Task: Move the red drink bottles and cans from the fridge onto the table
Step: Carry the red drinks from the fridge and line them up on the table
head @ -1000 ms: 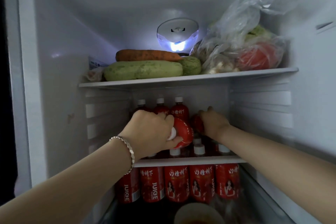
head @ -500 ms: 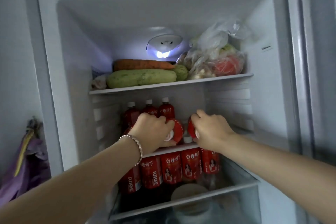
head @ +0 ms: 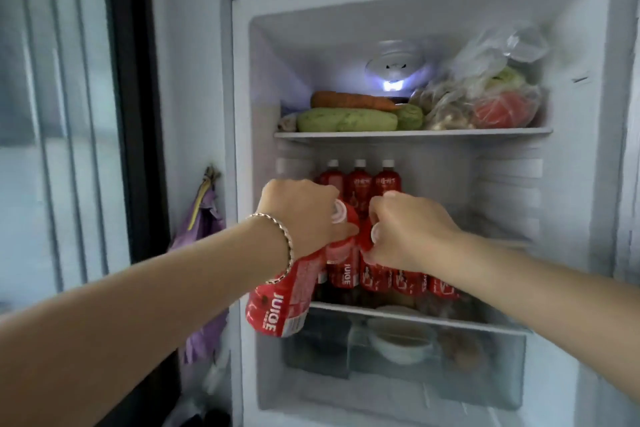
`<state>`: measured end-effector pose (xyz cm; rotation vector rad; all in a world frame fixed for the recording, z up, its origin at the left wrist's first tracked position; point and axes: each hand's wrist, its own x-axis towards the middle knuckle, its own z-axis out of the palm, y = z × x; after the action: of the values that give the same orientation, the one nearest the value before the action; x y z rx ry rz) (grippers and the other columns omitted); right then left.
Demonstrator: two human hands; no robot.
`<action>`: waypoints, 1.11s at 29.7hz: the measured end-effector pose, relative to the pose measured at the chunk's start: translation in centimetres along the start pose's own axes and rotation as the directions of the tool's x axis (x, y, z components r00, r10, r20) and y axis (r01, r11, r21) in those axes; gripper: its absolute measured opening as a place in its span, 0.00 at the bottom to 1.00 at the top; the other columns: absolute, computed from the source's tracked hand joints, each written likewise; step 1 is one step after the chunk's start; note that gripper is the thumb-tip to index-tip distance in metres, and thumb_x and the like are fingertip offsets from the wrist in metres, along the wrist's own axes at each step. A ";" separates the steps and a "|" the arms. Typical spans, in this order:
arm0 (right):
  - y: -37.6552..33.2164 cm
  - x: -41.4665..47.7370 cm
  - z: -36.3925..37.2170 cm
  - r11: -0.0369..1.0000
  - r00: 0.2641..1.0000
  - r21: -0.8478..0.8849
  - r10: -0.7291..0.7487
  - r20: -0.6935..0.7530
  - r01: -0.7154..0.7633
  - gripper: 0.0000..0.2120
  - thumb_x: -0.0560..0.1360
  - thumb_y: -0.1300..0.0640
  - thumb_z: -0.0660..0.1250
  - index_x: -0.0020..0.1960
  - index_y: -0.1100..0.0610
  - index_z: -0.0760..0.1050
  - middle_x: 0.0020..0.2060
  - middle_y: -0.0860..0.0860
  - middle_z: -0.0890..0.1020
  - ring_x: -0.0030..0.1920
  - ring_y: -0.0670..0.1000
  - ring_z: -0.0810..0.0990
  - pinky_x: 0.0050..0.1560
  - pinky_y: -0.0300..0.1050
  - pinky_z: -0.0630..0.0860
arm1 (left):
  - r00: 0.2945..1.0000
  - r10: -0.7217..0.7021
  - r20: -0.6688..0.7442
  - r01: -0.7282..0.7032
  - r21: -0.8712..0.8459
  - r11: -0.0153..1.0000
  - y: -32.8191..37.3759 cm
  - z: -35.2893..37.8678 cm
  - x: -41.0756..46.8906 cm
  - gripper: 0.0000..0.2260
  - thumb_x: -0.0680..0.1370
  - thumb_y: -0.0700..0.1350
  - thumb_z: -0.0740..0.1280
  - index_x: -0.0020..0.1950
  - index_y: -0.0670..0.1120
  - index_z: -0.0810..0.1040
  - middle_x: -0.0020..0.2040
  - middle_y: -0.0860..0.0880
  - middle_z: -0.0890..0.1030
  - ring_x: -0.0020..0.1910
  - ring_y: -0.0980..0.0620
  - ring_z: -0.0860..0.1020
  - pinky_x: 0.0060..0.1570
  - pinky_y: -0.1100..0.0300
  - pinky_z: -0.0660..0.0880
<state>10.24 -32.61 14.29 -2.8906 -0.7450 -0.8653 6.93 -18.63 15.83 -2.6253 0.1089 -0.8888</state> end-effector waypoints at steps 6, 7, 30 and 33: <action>-5.8 -5.8 2.6 0.956 0.894 0.249 -0.245 0.374 0.157 0.17 0.62 0.47 0.75 0.44 0.55 0.76 0.44 0.52 0.82 0.44 0.54 0.81 0.33 0.43 0.71 | 0.895 -0.289 0.340 0.309 -0.003 0.951 0.5 2.3 -13.3 0.23 0.74 0.67 0.54 0.52 0.50 0.75 0.55 0.48 0.80 0.56 0.46 0.78 0.48 0.56 0.70; -7.3 -7.2 3.1 0.933 0.852 0.299 -0.315 0.418 0.199 0.18 0.61 0.47 0.76 0.45 0.56 0.77 0.42 0.52 0.83 0.43 0.54 0.81 0.34 0.43 0.73 | 0.855 -0.340 0.393 0.357 0.031 0.933 0.7 2.6 -16.4 0.23 0.75 0.67 0.54 0.51 0.49 0.76 0.54 0.48 0.81 0.55 0.45 0.79 0.49 0.56 0.70; -47.2 -65.9 -16.9 -0.268 -0.332 0.567 -0.943 0.009 0.779 0.20 0.68 0.43 0.70 0.56 0.51 0.74 0.46 0.50 0.79 0.43 0.50 0.72 0.32 0.36 0.65 | -0.429 -0.896 0.113 0.677 0.697 -0.237 19.7 -35.9 -89.0 0.23 0.76 0.65 0.55 0.55 0.48 0.75 0.55 0.47 0.81 0.56 0.46 0.79 0.49 0.58 0.71; -49.9 -75.4 -21.6 -0.378 -0.471 0.605 -0.882 -0.006 0.701 0.21 0.68 0.43 0.71 0.57 0.51 0.73 0.45 0.49 0.76 0.43 0.50 0.73 0.32 0.36 0.69 | -0.579 -0.815 -0.008 0.570 0.711 -0.412 24.2 -42.9 -95.1 0.21 0.76 0.63 0.55 0.53 0.48 0.76 0.54 0.46 0.81 0.56 0.45 0.79 0.50 0.57 0.71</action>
<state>-78.52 -24.93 -12.17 -1.1327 -3.1671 0.4937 -93.72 -36.95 -15.89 -1.5670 -2.7238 0.0844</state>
